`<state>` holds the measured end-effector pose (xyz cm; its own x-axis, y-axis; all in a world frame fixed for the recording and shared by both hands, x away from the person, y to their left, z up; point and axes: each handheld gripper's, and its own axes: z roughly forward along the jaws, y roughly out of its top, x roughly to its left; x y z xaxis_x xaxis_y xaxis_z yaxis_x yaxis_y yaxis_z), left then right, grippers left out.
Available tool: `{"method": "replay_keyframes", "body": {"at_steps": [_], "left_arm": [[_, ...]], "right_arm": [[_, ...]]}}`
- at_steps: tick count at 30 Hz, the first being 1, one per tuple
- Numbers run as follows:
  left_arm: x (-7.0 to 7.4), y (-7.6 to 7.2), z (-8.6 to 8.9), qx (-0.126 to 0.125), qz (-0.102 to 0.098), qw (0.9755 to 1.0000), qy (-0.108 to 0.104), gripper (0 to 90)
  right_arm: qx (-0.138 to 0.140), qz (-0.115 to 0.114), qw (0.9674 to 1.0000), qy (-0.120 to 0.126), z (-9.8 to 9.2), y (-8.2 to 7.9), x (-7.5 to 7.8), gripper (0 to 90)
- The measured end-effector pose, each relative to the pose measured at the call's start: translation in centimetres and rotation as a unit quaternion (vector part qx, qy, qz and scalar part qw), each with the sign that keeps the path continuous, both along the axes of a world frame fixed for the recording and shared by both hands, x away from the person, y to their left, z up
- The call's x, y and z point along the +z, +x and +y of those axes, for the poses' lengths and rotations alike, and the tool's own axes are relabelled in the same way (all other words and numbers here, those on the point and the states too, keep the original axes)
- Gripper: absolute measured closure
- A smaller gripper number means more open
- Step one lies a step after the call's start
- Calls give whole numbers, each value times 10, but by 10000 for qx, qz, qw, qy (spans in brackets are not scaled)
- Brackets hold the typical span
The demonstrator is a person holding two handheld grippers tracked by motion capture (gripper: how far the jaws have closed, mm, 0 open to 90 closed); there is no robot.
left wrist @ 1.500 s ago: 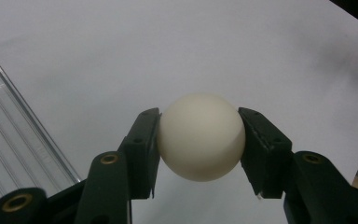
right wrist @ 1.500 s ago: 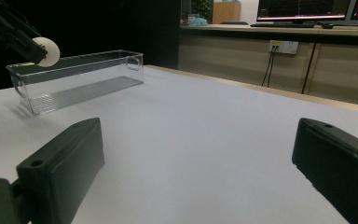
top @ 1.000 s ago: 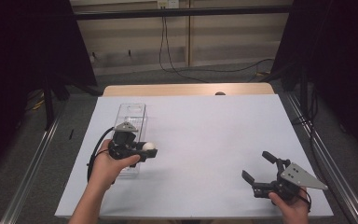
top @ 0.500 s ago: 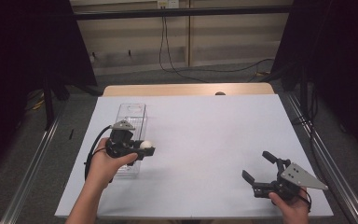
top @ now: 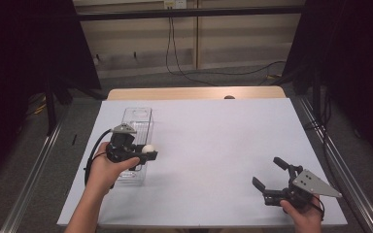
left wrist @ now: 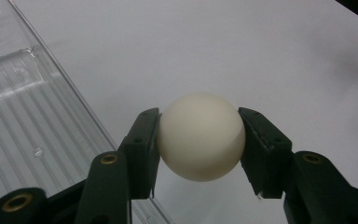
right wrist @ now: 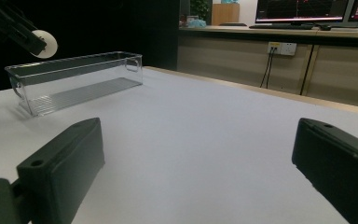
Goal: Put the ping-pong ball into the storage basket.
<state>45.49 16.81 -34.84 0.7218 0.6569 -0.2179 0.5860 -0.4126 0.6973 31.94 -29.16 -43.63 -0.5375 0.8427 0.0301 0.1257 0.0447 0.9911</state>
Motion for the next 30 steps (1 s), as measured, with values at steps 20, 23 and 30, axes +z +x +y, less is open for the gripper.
{"method": "replay_keyframes", "body": {"at_steps": [20,23,30], "left_arm": [[5,3,9,93,2,9999,66,511],[6,3,10,96,-2,9999,103,511],[6,5,12,114,-6,9999,48,511]], "right_arm": [[-26,23,10000,29,1,0,0,18],[1,17,10000,3,0,0,0,18],[1,12,10000,2,0,0,0,18]]}}
